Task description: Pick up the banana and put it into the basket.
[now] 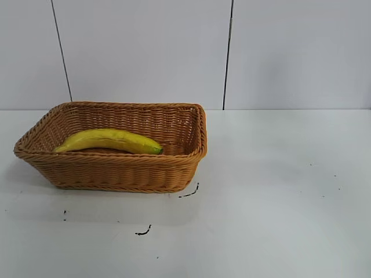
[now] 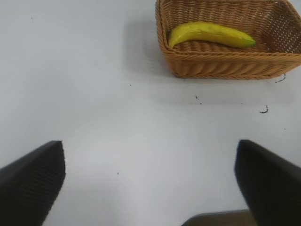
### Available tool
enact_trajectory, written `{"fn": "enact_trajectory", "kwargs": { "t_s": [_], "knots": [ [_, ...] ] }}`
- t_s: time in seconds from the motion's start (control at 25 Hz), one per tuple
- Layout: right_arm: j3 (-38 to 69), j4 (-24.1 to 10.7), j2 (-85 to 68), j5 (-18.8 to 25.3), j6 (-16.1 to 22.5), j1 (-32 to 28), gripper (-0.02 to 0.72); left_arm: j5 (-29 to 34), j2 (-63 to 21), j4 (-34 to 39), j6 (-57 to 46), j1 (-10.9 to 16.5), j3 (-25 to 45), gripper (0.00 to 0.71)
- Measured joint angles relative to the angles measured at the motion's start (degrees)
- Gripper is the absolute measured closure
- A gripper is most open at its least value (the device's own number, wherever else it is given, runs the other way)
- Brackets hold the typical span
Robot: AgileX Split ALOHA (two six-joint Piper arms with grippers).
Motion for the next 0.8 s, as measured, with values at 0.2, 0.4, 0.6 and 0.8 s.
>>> {"fn": "enact_trajectory", "kwargs": {
  "t_s": [0.2,0.4,0.6,0.8],
  "knots": [
    [16.16,0.0,-17.26,0.06,-0.77,0.0,0.099,0.0,0.0,0.0,0.0,0.0,0.0,0.015],
    [29.3,0.0,-33.42,-2.56,-0.82,0.0,0.099,0.0,0.0,0.0,0.0,0.0,0.0,0.015],
    [38.97,-0.33,-47.54,-3.07,-1.02,0.0,0.066,0.0,0.0,0.0,0.0,0.0,0.0,0.015],
    [41.5,-0.38,-54.69,-8.74,-1.09,0.0,0.015,0.0,0.0,0.0,0.0,0.0,0.0,0.015]
  ]
}}
